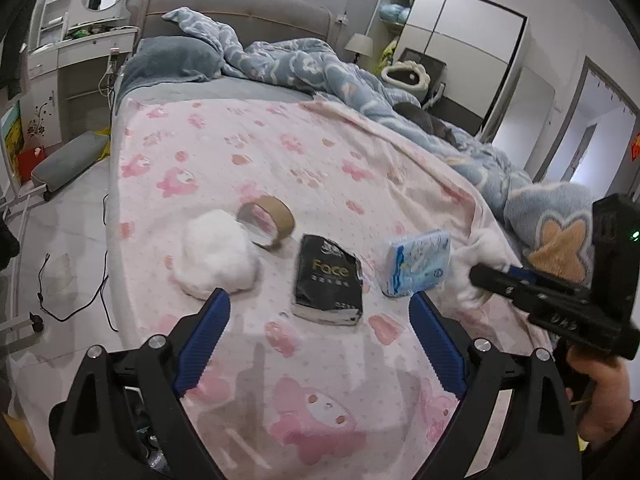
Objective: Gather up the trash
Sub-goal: 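Reach the left tool to the black Face tissue pack and grasp it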
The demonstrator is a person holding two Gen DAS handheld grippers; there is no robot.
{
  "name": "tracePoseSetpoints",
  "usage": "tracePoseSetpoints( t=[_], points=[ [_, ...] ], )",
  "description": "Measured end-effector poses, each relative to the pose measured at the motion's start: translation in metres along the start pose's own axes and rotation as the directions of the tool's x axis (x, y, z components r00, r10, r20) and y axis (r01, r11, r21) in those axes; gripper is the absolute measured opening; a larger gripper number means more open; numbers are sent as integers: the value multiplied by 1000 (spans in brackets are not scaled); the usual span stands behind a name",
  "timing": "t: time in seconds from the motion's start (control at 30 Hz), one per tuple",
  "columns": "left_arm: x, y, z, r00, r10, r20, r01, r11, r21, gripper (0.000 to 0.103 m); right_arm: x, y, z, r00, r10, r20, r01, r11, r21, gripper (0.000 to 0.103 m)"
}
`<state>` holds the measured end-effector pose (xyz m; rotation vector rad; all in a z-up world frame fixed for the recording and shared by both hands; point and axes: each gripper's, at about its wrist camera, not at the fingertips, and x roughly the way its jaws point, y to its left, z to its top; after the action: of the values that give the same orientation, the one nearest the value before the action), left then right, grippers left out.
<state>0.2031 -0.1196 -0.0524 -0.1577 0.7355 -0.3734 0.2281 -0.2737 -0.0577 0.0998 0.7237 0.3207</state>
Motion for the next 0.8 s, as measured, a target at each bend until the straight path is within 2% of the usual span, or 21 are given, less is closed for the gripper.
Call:
tracePoseSetpoints(
  t=[0.37, 0.63, 0.7, 0.8],
  points=[
    [41, -20, -6, 997, 57, -50, -54, 996, 67, 93, -13, -23, -15, 1000, 16, -5, -16, 1000, 16, 36],
    [69, -16, -3, 991, 102, -92, -94, 992, 87, 93, -24, -36, -24, 1000, 20, -2, -20, 999, 26, 36],
    [75, -12, -2, 989, 100, -106, -93, 993, 73, 91, -25, -41, -26, 1000, 18, -6, -18, 999, 34, 36],
    [79, -11, -2, 989, 92, -116, -83, 994, 75, 81, -26, -44, -29, 1000, 16, -8, -16, 999, 39, 36]
  ],
)
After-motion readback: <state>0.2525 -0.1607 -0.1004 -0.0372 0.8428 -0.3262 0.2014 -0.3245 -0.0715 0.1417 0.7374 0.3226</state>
